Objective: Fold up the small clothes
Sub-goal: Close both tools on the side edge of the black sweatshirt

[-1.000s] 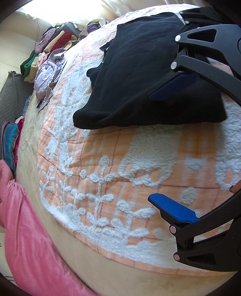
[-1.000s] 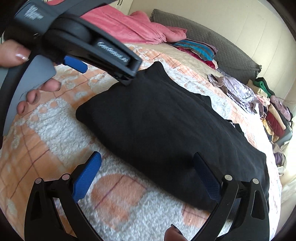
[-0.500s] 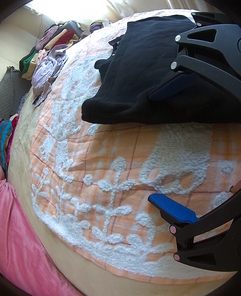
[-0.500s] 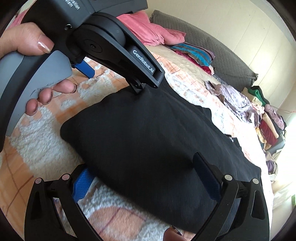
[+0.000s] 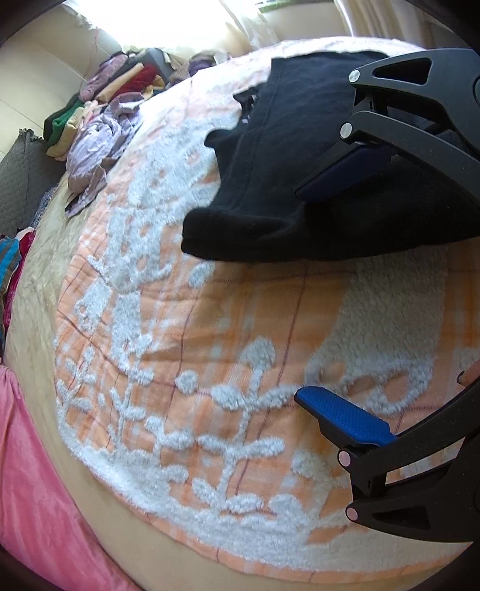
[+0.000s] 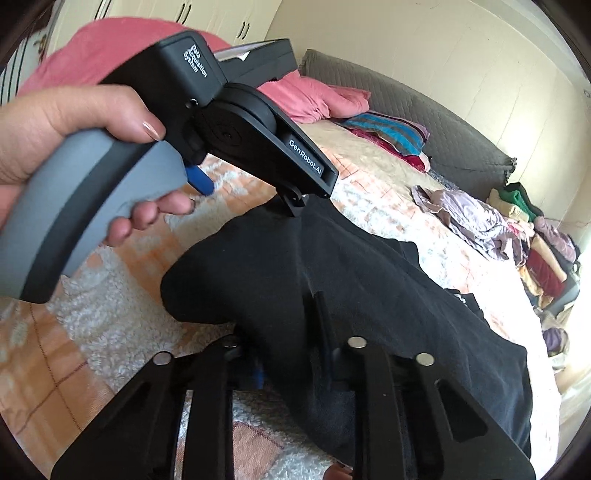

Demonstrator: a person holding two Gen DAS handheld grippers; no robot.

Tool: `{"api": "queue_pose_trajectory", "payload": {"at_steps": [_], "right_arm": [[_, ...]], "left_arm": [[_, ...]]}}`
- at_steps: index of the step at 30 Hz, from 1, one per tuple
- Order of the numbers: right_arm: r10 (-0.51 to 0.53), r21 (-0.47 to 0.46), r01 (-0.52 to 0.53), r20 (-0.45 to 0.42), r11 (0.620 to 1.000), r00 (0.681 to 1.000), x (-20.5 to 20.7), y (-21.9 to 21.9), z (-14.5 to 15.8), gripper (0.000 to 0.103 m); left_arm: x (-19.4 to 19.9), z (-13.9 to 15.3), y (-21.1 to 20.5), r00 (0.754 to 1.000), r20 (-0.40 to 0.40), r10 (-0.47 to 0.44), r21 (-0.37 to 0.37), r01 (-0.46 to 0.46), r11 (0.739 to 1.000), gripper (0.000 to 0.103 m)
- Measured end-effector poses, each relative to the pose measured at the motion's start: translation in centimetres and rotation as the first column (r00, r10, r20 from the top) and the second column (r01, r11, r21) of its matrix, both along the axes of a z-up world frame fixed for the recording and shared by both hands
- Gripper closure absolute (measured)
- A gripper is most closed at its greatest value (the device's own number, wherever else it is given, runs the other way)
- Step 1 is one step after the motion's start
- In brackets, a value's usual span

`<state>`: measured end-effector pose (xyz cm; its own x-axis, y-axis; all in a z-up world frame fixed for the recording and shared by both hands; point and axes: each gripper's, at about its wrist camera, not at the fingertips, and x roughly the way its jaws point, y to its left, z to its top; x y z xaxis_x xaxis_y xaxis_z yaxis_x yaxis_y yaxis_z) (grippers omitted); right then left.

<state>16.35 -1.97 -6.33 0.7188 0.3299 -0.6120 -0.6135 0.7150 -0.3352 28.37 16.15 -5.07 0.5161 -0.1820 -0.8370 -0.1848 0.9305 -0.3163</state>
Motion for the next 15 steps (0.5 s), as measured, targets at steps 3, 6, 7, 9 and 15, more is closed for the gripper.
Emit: {"api": "queue_pose_trajectory", "payload": {"at_steps": [3, 6, 7, 9, 15], "right_arm": [[-0.001, 0.040, 0.002, -0.022, 0.999, 1.000, 0.1, -0.6, 0.5, 0.087], [-0.008, 0.071, 0.010, -0.027, 0.997, 1.000, 0.0, -1.0, 1.0, 0.088], [-0.009, 0.078, 0.011, -0.026, 0.997, 1.000, -0.1, -1.1, 1.1, 0.089], [-0.013, 0.095, 0.015, -0.023, 0.995, 1.000, -0.3, -1.4, 1.3, 0.089], [-0.023, 0.153, 0.029, -0.041, 0.988, 0.999, -0.4, -2.4, 2.1, 0.090]], "left_arm": [[0.6, 0.0, -0.3, 1.000, -0.008, -0.012, -0.066, 0.011, 0.998, 0.009], [1.2, -0.1, -1.0, 0.999, -0.011, -0.033, -0.099, 0.032, 0.995, 0.009], [1.4, -0.1, -1.2, 0.999, -0.011, -0.037, -0.101, 0.036, 0.994, 0.010], [1.9, -0.2, -1.7, 0.999, -0.010, -0.051, -0.112, 0.050, 0.992, 0.010], [3.0, -0.2, -2.3, 0.998, 0.004, -0.068, -0.177, 0.068, 0.982, 0.047]]}}
